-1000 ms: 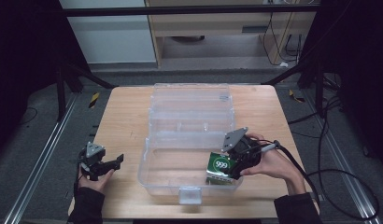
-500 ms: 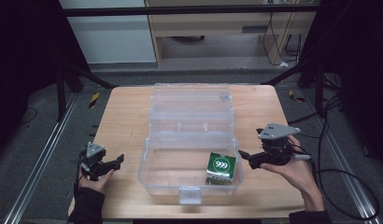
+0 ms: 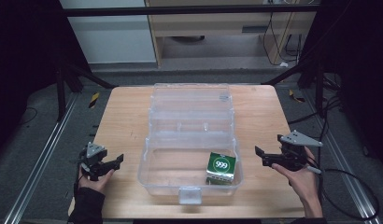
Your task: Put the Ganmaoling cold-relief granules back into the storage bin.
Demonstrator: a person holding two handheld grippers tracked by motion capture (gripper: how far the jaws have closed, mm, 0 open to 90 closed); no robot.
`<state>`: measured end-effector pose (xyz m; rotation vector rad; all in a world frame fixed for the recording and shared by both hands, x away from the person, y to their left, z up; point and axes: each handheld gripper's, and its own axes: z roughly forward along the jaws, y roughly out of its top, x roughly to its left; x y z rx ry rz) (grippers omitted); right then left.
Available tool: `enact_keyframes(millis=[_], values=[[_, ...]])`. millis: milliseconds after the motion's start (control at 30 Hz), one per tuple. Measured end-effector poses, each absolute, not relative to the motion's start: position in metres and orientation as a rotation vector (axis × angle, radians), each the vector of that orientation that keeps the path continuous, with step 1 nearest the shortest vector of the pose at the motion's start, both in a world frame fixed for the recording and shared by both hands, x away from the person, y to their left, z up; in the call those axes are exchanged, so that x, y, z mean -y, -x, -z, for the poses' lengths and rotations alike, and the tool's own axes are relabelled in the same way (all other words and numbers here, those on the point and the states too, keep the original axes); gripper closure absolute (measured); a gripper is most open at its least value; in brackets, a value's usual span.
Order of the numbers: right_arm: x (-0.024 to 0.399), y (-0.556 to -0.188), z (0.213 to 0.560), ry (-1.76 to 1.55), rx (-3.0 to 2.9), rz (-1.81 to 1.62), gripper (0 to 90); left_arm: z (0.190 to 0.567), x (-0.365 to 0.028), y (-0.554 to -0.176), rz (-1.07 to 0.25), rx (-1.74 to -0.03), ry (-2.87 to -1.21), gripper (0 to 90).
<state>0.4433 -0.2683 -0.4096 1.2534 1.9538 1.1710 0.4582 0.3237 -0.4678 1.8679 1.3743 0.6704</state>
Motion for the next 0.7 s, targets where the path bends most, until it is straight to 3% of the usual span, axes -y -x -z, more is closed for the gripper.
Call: enact_keyframes(millis=[700], values=[[0.300, -0.446, 0.471, -1.442, -1.858, -0.997, 3.5, 0.473, -0.324, -0.461, -0.673, -1.391, -1.887, 24.6]])
